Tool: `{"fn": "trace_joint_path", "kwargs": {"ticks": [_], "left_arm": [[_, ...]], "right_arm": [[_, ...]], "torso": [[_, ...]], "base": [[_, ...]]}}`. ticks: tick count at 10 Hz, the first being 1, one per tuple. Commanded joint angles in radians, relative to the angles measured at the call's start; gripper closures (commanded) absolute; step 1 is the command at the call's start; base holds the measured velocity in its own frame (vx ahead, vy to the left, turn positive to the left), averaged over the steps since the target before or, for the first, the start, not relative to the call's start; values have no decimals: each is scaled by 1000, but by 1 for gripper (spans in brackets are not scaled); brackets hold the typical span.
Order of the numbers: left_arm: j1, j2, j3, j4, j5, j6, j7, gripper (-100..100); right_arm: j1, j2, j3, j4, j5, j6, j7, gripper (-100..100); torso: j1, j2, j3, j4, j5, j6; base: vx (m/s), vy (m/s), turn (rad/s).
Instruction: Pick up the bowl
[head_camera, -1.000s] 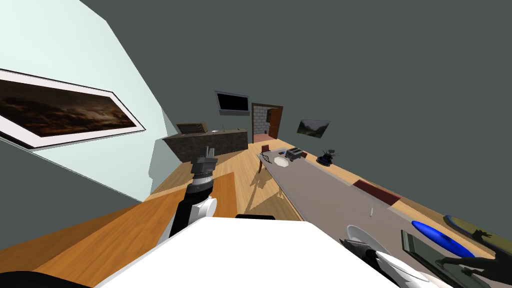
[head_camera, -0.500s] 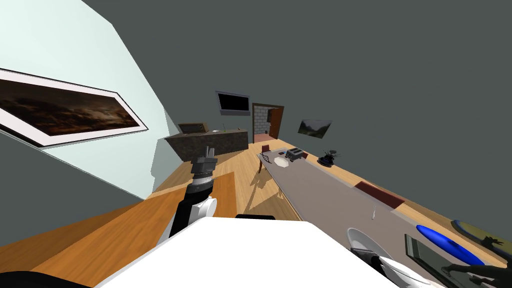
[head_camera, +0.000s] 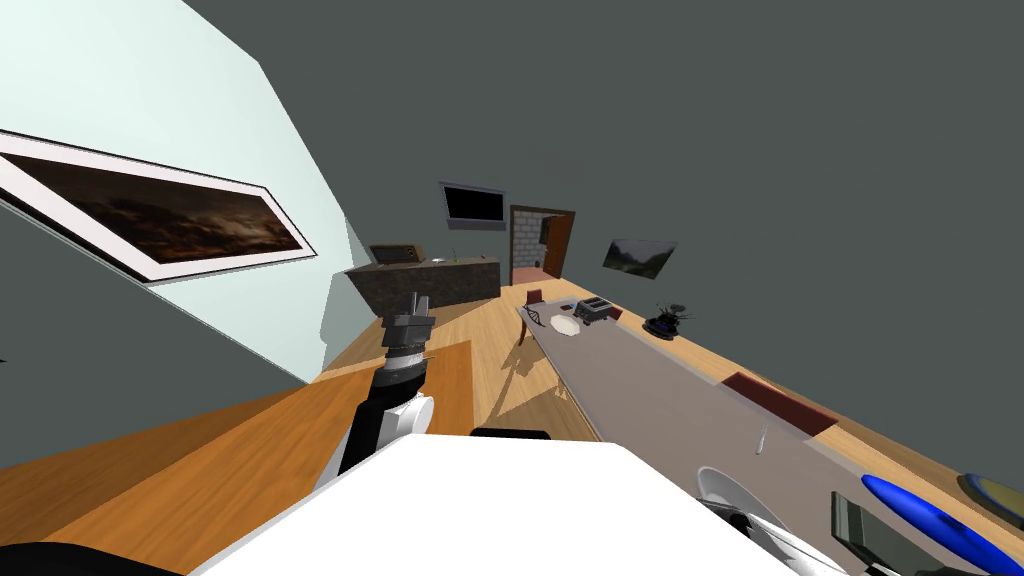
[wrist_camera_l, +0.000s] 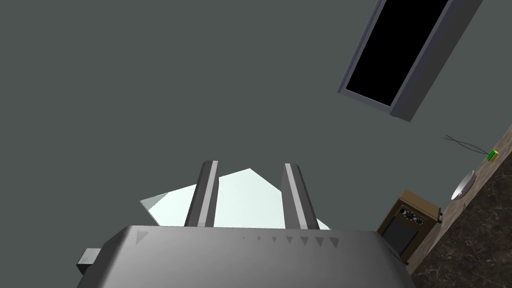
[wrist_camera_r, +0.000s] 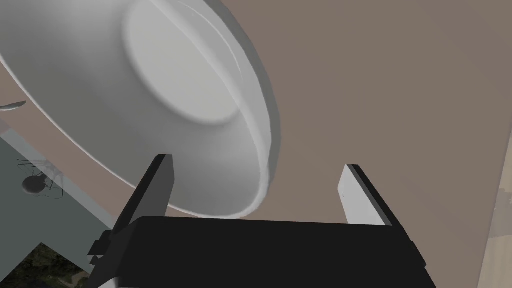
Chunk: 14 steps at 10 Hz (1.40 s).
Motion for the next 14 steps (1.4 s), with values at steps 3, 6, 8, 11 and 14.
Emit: {"fn": "trace_joint_path", "kwargs": {"ticks": [3,6,8,11,14], "left_arm": [[0,0,0,0,0,0,0,0],[0,0,0,0,0,0,0,0],[0,0,0,0,0,0,0,0],[0,0,0,0,0,0,0,0],[0,0,0,0,0,0,0,0]], "right_arm": [[28,-28,125,-83,-3,56,-116,-100],[30,-25,102,-76,4,51,-107,100],[30,-25,102,-77,5,50,-106,100],[38,-57,124,-100,6,32,-119,100],[43,-71,124,-108,10,20,-122,100]], "torso": [[3,-1,-1,0,1,0],[6,-3,-2,-1,2,0],[6,-3,-2,0,2,1],[7,-3,-2,0,3,1],[14,-5,-3,-1,5,1]], "base": [[-25,-40,2],[0,2,2],[0,0,0],[15,19,-38],[38,74,-77]]}}
